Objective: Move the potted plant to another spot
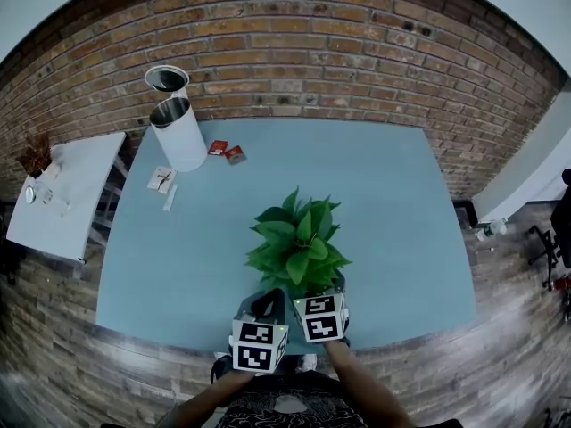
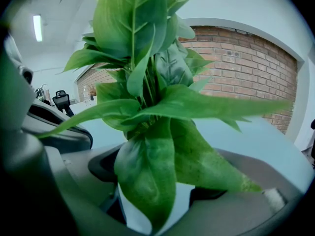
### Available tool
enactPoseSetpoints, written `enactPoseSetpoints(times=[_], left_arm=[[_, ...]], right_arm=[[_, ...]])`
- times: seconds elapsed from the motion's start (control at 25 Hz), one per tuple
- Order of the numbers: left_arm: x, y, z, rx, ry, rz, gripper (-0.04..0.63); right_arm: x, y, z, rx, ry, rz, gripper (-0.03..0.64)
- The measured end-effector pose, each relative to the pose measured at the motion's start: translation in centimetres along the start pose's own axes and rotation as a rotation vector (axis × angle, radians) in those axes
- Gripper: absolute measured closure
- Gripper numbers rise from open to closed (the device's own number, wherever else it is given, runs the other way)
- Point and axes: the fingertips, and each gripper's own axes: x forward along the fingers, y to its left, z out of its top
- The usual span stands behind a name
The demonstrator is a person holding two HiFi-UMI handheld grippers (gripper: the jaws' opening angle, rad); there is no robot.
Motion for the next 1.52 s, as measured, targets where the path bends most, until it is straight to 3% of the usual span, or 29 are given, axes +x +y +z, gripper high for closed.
enactPoseSetpoints(times=[0.68,1.52], left_arm=[[2.5,-5.4,0.2,-0.026,-0.017,0.03,0.595],[4.4,-8.8,0.6,-0.036,-0.018,0.043,0.595]], right_arm=[[-2.2,-5.1,-1.4,-0.022,-0.002,0.041,0.222],[-3.4,-9.1,-2.1,-0.036,-0.009,0.059,0.225]])
